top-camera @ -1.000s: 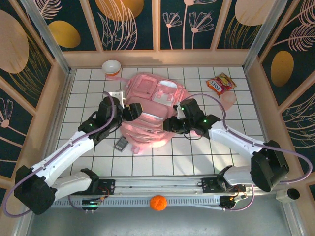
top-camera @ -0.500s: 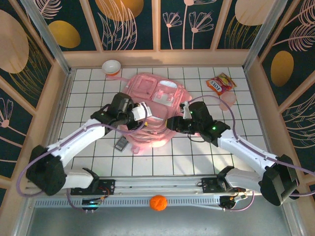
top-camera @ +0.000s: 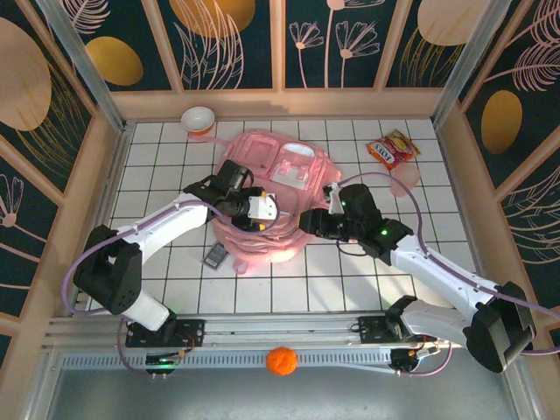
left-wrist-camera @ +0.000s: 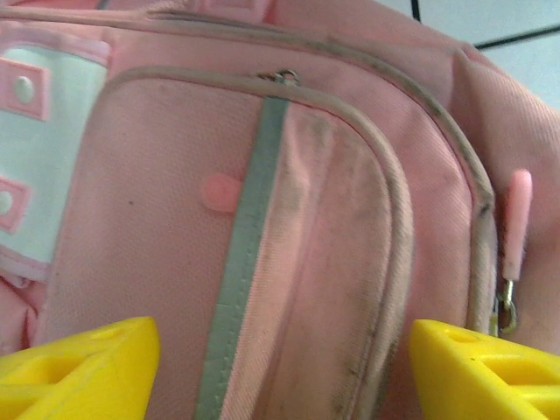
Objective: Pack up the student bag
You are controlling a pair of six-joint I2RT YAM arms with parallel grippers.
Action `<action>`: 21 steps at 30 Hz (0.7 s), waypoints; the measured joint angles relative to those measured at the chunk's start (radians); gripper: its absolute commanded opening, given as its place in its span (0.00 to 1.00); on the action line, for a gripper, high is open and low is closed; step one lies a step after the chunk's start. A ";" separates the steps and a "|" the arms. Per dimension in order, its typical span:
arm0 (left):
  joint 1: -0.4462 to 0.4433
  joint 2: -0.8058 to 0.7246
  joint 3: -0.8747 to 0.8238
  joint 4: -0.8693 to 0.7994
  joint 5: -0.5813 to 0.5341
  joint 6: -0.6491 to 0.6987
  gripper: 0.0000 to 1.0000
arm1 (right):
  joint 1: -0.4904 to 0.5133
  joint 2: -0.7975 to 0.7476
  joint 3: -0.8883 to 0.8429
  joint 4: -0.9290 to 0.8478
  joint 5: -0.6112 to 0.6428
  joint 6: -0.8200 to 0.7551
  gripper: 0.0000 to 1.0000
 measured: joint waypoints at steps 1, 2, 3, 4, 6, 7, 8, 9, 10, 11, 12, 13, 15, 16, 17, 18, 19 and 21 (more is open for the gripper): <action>0.000 0.001 0.000 -0.006 -0.002 0.014 0.76 | 0.000 0.000 0.000 0.000 0.002 0.000 0.36; 0.000 0.002 0.000 -0.010 -0.005 0.026 0.76 | 0.000 0.000 0.000 0.001 0.003 0.000 0.36; 0.000 0.004 0.000 -0.013 -0.005 0.034 0.76 | 0.000 0.000 0.000 0.001 0.003 0.000 0.36; 0.000 0.006 0.000 -0.015 -0.005 0.040 0.76 | 0.000 0.000 0.000 0.001 0.003 0.000 0.36; 0.000 0.010 0.000 -0.015 -0.012 0.047 0.76 | 0.000 0.000 0.000 0.003 0.003 0.000 0.36; 0.000 0.011 -0.002 -0.010 -0.018 0.048 0.76 | 0.000 0.000 0.000 0.003 0.004 0.000 0.36; 0.000 0.011 -0.008 0.005 -0.027 0.047 0.74 | 0.000 0.000 0.000 0.003 0.004 0.001 0.36; 0.000 0.011 -0.014 0.022 -0.036 0.046 0.70 | 0.000 0.000 0.000 0.003 0.004 0.001 0.36; 0.000 0.012 -0.020 0.039 -0.047 0.043 0.64 | 0.000 0.000 0.000 0.003 0.004 0.001 0.36; 0.000 0.015 -0.023 0.051 -0.054 0.037 0.54 | 0.000 0.000 0.000 0.003 0.004 0.000 0.36; 0.000 0.019 -0.025 0.061 -0.061 0.028 0.41 | 0.000 0.000 0.000 0.003 0.005 0.000 0.36; 0.000 0.024 -0.025 0.068 -0.062 0.016 0.31 | 0.000 -0.001 0.000 0.003 0.007 0.000 0.36; 0.000 0.023 -0.025 0.070 -0.053 -0.012 0.16 | 0.000 -0.003 -0.003 0.005 0.012 0.000 0.36; 0.000 0.020 -0.025 0.076 -0.046 -0.030 0.06 | 0.000 -0.006 -0.007 0.006 0.014 0.000 0.36; 0.000 0.015 -0.025 0.083 -0.042 -0.040 0.00 | 0.001 -0.006 -0.011 0.006 0.015 -0.001 0.36; 0.000 0.006 -0.024 0.092 -0.035 -0.058 0.00 | 0.004 -0.006 -0.013 0.007 0.017 -0.002 0.37; 0.000 -0.008 -0.024 0.100 -0.027 -0.079 0.00 | 0.010 -0.005 -0.014 0.007 0.023 -0.004 0.37; 0.000 -0.040 -0.020 0.108 -0.013 -0.114 0.00 | 0.030 -0.003 -0.014 0.013 0.031 -0.008 0.37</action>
